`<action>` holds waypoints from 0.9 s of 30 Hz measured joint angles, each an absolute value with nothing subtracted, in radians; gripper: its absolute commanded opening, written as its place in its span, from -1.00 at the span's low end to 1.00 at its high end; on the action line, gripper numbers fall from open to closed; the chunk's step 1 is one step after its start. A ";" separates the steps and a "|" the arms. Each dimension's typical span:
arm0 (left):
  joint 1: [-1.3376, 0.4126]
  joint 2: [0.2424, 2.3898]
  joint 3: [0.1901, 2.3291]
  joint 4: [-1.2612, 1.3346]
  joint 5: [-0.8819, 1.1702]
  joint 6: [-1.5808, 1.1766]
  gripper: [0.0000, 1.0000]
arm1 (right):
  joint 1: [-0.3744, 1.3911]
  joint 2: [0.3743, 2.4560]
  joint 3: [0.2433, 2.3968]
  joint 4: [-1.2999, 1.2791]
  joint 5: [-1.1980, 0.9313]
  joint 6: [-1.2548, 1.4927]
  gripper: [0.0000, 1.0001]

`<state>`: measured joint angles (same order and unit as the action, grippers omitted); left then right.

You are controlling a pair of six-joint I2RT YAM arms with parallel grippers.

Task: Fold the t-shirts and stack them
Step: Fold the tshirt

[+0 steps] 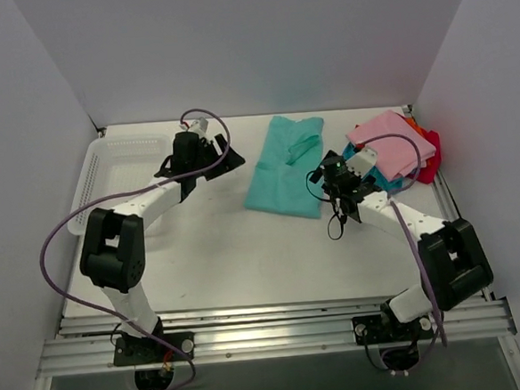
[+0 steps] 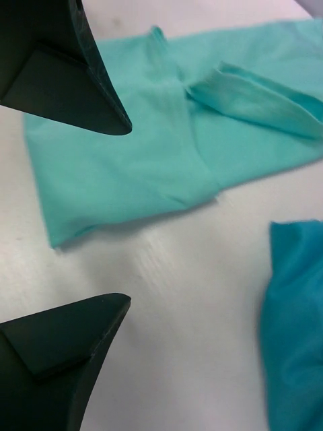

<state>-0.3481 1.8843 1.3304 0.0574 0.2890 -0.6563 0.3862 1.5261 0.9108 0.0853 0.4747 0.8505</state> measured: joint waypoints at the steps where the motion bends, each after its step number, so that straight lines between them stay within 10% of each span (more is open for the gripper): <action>1: -0.353 1.825 1.267 0.073 0.261 -0.667 0.55 | 0.413 1.465 0.860 0.102 0.470 0.853 1.00; 10: -0.442 1.645 0.846 0.251 0.101 -0.755 0.51 | 0.602 1.247 0.584 0.240 0.411 0.918 0.99; 27: -0.468 1.817 0.866 0.387 0.109 -0.803 0.45 | 0.604 1.560 0.578 0.487 0.402 0.946 0.82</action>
